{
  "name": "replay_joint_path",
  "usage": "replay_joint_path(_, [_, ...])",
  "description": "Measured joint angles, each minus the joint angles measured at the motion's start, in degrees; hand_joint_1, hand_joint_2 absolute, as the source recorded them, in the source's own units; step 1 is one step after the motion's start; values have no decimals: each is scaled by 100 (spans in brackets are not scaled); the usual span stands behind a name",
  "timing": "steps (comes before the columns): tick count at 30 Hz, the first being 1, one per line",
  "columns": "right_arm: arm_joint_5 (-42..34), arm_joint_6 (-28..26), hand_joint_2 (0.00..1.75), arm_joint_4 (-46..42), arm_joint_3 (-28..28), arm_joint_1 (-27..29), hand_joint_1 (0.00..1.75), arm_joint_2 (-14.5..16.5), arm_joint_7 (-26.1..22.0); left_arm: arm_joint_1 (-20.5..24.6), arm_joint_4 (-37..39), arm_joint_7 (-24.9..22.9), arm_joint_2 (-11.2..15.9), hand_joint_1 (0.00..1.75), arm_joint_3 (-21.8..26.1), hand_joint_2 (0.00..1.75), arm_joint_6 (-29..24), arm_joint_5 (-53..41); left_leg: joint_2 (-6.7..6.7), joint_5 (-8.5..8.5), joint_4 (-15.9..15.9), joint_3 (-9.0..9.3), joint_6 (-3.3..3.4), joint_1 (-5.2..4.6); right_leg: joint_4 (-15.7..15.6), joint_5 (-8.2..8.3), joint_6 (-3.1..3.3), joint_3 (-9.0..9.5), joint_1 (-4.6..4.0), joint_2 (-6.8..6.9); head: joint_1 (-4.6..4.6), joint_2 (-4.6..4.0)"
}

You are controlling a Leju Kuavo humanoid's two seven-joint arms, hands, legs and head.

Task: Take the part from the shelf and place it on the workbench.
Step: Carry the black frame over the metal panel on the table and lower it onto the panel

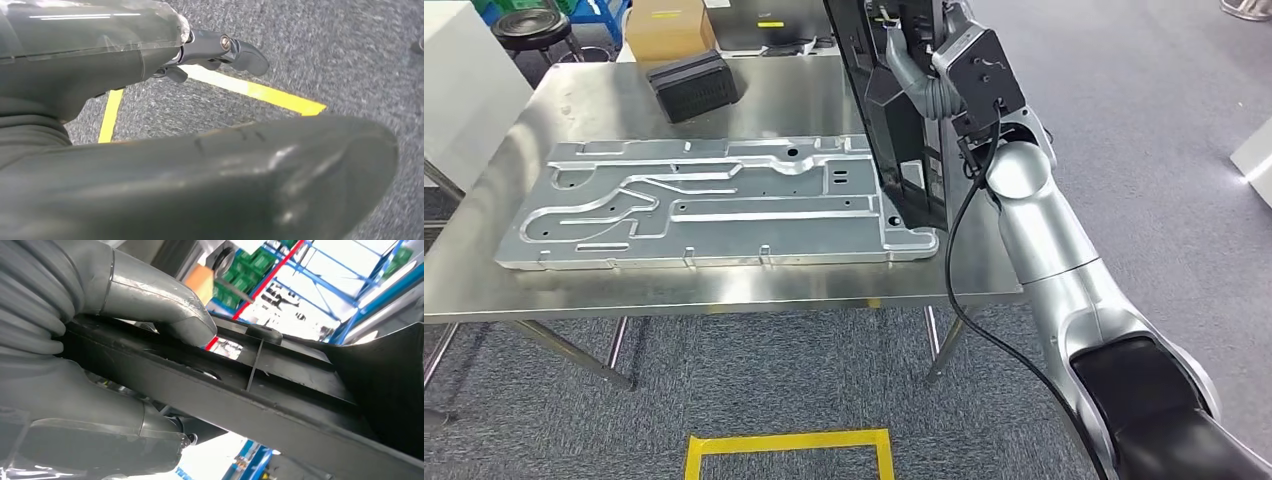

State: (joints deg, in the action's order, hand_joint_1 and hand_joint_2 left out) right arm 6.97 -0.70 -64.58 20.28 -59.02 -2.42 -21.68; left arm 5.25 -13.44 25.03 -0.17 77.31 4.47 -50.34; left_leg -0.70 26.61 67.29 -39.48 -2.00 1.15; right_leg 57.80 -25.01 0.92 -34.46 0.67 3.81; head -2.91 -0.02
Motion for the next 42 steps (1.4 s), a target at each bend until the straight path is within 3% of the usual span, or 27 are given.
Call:
replay_joint_path(2, [0,-10,175,0,-1,-8,175,3,-2,10,0,0,8,0,0,0,-1,0,-153,-233,-670,321,93,-37,31,-50,-63,31,-45,138,0,0])
replay_joint_path(4, [0,-17,175,1,2,-14,175,12,-4,8,0,0,7,0,0,0,-1,0,-145,-253,-878,402,218,-64,53,-102,-149,57,-79,262,1,0])
replay_joint_path(6, [0,-19,175,0,3,-18,175,19,-4,4,0,0,5,0,0,0,-1,-1,-16,-281,-908,414,288,-44,275,-280,-213,-18,-44,81,2,0])
replay_joint_path(8, [0,-19,175,4,1,-15,175,17,-6,21,0,0,6,0,0,0,-1,-1,102,-295,-919,415,330,-36,961,-643,-247,-334,-14,-239,2,0])
replay_joint_path(9, [0,-20,175,13,-1,-8,175,15,-7,28,0,0,6,0,0,0,-1,-1,171,-297,-917,412,342,-39,1371,-806,-254,-538,-8,-324,2,0])
replay_joint_path(10, [2,-21,175,23,0,2,175,13,-7,29,0,0,6,0,0,0,0,-1,247,-297,-914,412,348,-41,1657,-875,-255,-691,-8,-355,2,0])
replay_joint_path(11, [9,-24,175,34,1,10,175,10,-7,26,0,0,6,0,0,0,2,-1,327,-297,-910,413,351,-44,1748,-835,-248,-758,-8,-369,2,0])
replay_joint_path(12, [23,-29,175,41,1,11,175,8,-9,22,0,0,6,0,0,0,4,-1,411,-297,-904,416,350,-46,1589,-676,-230,-707,-8,-384,2,0])
replay_joint_path(15, [65,-59,175,31,0,-31,175,-7,-40,15,3,2,-2,0,0,0,14,0,592,-287,-886,420,327,-59,438,-79,-126,-218,-27,-504,2,0])
replay_joint_path(17, [103,-135,175,-32,6,-55,175,-3,-76,4,7,13,-7,0,0,0,18,3,662,-287,-880,391,275,-53,97,3,-85,-82,-55,-550,2,0])
replay_joint_path(19, [201,-264,175,-160,21,-59,175,7,-85,-16,7,25,-1,0,1,0,19,13,697,-287,-894,372,207,-39,46,14,-59,-60,-51,-514,2,0])
replay_joint_path(20, [267,-320,175,-232,28,-61,175,9,-62,-26,7,28,2,0,1,0,19,20,663,-270,-888,371,180,-43,12,28,-39,-40,-38,-491,2,0])
replay_joint_path(22, [503,-421,175,-396,48,-88,175,13,81,-24,9,33,10,0,2,0,21,43,431,-71,-594,252,120,-55,-60,54,4,4,-2,-441,-2,0])
replay_joint_path(24, [862,-516,175,-496,101,-147,175,10,297,-5,11,37,11,0,5,0,33,63,198,288,126,-69,57,-34,-69,49,35,19,-10,-406,-5,0])
replay_joint_path(25, [1067,-573,175,-507,139,-173,175,9,392,3,11,38,11,0,6,0,45,69,157,409,469,-232,33,-14,-66,43,44,21,-12,-385,-5,0])
replay_joint_path(26, [1318,-656,175,-491,180,-192,175,8,494,4,11,40,10,0,7,0,57,73,136,429,644,-319,13,2,-62,38,39,23,-11,-368,-4,0])
replay_joint_path(27, [1682,-791,175,-450,225,-215,175,7,632,3,11,49,8,0,8,0,68,70,121,335,591,-297,-5,20,-52,29,27,24,-7,-354,-4,0])
replay_joint_path(29, [2697,-1203,175,-268,318,-299,175,-5,991,7,11,88,9,0,8,0,88,48,79,-20,-77,28,-34,52,-3,-8,-23,23,4,-327,-4,0])
replay_joint_path(31, [3573,-1696,175,-19,369,-376,175,-65,1174,22,11,134,11,0,4,0,108,2,53,-207,-680,332,6,44,67,-51,-92,-3,-17,-298,-2,0])
replay_joint_path(32, [3778,-1894,175,83,367,-389,175,-106,1134,24,11,148,11,0,2,0,113,-19,53,-204,-784,380,48,35,87,-61,-122,-16,-34,-286,0,0])
replay_joint_path(34, [3864,-2130,175,203,315,-386,175,-184,1002,11,11,162,12,0,-2,0,117,-43,79,-199,-779,368,148,20,89,-60,-170,-28,-37,-275,2,0])
replay_joint_path(36, [3807,-2187,175,244,206,-379,175,-241,933,6,11,175,12,0,-2,0,127,-47,79,-210,-795,371,225,20,208,-158,-225,-77,-11,-294,2,0])
replay_joint_path(37, [3789,-2182,175,251,144,-378,175,-264,927,13,11,188,13,0,-2,0,141,-45,75,-216,-806,375,261,22,409,-285,-249,-168,-2,-310,2,0])
replay_joint_path(40, [3812,-2167,175,274,5,-360,175,-345,951,26,11,242,13,0,-4,0,203,-47,62,-212,-809,378,319,0,1506,-766,-277,-699,5,-341,2,0])
replay_joint_path(41, [3833,-2161,175,284,-24,-348,175,-379,962,25,11,256,14,0,-5,0,214,-49,61,-209,-808,383,327,-10,1725,-798,-273,-816,5,-345,2,0])
replay_joint_path(42, [3861,-2154,175,292,-50,-338,175,-413,971,23,11,264,15,0,-6,0,217,-50,61,-205,-808,392,334,-18,1712,-710,-257,-824,4,-348,2,0])
